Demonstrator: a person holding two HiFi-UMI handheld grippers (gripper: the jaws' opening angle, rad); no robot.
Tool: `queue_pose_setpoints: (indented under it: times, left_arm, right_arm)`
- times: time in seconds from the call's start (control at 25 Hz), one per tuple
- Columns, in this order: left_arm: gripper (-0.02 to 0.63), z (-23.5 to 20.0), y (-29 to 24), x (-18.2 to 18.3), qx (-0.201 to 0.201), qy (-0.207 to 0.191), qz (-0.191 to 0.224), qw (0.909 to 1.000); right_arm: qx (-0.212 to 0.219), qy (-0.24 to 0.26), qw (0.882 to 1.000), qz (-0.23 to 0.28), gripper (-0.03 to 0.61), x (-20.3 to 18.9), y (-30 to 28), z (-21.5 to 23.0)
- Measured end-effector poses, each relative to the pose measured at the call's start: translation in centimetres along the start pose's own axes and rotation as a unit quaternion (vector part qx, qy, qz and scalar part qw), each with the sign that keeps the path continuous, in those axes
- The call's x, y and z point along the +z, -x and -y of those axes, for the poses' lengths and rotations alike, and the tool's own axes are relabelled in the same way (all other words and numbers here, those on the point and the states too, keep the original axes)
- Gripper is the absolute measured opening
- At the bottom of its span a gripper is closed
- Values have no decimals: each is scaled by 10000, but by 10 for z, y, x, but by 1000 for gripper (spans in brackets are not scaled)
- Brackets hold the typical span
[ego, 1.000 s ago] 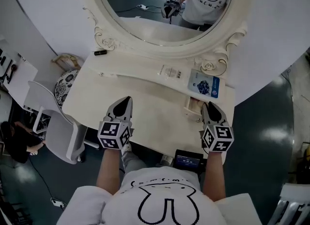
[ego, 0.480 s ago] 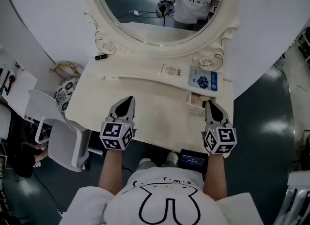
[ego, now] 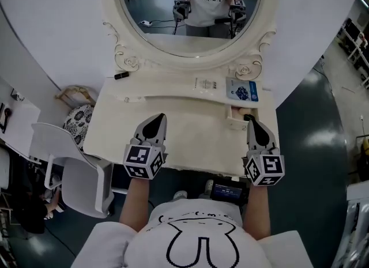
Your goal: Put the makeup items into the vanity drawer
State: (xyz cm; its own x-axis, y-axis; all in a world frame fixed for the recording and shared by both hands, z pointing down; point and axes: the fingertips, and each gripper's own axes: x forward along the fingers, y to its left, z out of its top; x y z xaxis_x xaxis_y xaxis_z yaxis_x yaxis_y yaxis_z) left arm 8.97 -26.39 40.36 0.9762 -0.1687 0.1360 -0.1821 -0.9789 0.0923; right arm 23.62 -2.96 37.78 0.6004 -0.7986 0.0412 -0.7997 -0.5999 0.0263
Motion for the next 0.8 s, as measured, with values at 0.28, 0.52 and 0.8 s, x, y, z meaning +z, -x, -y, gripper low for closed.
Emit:
queue_pose_setpoints:
  times: [0.28, 0.52, 0.8]
  left_arm:
    - [31, 14, 8, 10, -701, -173, 6, 9974]
    - [31, 24, 3, 18, -951, -129, 106, 9953]
    - [31, 43, -9, 35, -934, -22, 393, 9949]
  right_arm:
    - [-345, 135, 9992, 172, 25, 18, 22, -32]
    - [-512, 296, 9981, 141, 25, 22, 38, -36]
    - [-416, 571, 9974, 151, 24, 36, 43, -20]
